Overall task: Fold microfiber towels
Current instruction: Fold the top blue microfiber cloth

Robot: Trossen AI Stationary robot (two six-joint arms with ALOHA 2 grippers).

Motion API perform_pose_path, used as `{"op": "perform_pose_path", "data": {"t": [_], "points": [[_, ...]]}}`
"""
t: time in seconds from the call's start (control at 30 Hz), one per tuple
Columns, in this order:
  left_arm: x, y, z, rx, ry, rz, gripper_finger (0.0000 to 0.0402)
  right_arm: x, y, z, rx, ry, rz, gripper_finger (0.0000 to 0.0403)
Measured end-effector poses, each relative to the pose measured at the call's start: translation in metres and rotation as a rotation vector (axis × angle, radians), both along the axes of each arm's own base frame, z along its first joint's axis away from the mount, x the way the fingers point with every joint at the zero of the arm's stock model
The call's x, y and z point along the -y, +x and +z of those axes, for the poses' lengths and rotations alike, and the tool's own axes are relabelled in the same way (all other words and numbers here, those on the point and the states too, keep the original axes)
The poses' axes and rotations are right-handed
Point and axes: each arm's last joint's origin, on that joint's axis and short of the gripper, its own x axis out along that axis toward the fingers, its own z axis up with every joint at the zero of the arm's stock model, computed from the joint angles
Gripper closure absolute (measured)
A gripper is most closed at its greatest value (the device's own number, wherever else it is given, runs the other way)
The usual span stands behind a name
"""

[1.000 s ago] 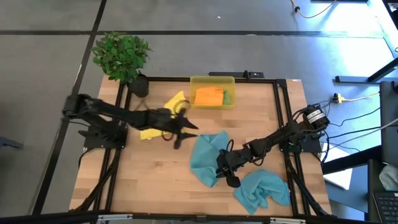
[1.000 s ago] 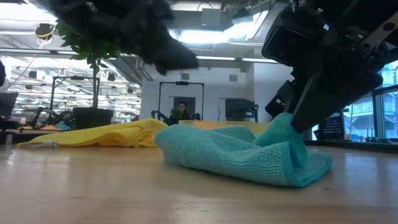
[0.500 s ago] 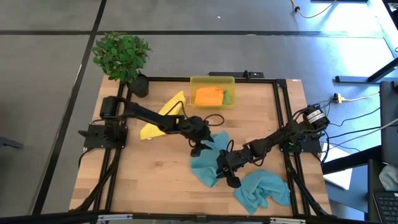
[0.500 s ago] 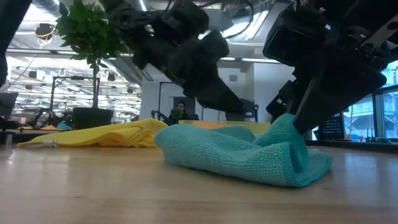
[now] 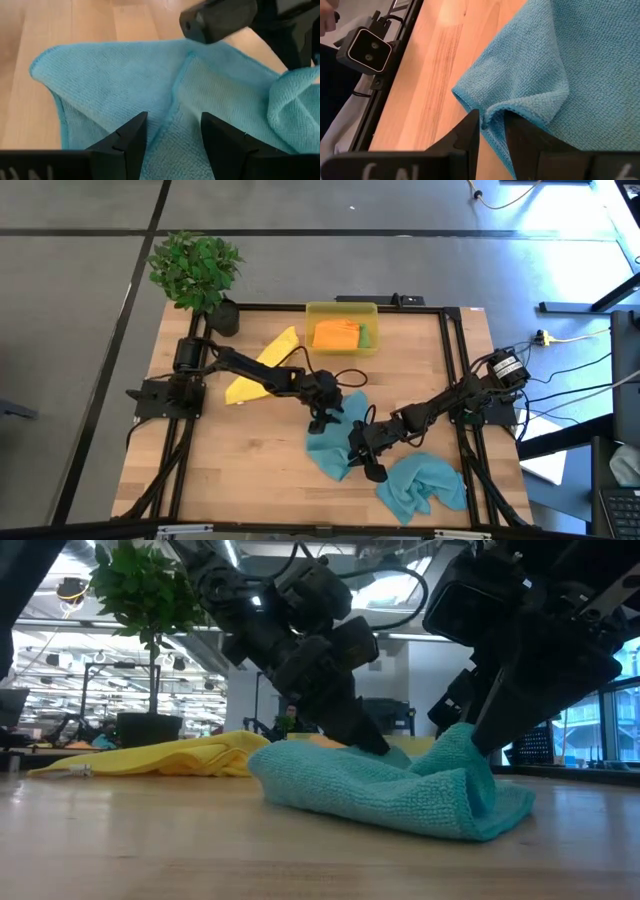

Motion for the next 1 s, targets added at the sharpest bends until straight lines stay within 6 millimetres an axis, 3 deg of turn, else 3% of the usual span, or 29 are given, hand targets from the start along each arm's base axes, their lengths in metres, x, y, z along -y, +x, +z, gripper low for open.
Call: {"op": "perform_pose_path", "data": {"t": [0.27, 0.6, 0.73, 1.0], "points": [[0.006, 0.0, 0.001, 0.021, 0.01, -0.077, 0.025, 0.0, 0.0, 0.0, 0.0, 0.0, 0.0, 0.0311], [0.018, 0.0, 0.005, 0.067, 0.092, -0.155, 0.0346, 0.0, 0.0, 0.0, -0.006, -0.003, 0.0, 0.0311], [0.016, -0.004, 0.022, 0.08, 0.129, -0.087, 0.0395, 0.0, -0.001, -0.001, -0.009, -0.007, 0.002, 0.0311], [0.023, -0.029, 0.073, 0.064, 0.265, -0.036, 0.0401, -0.004, -0.005, -0.003, -0.044, -0.015, 0.015, 0.0311]]}}
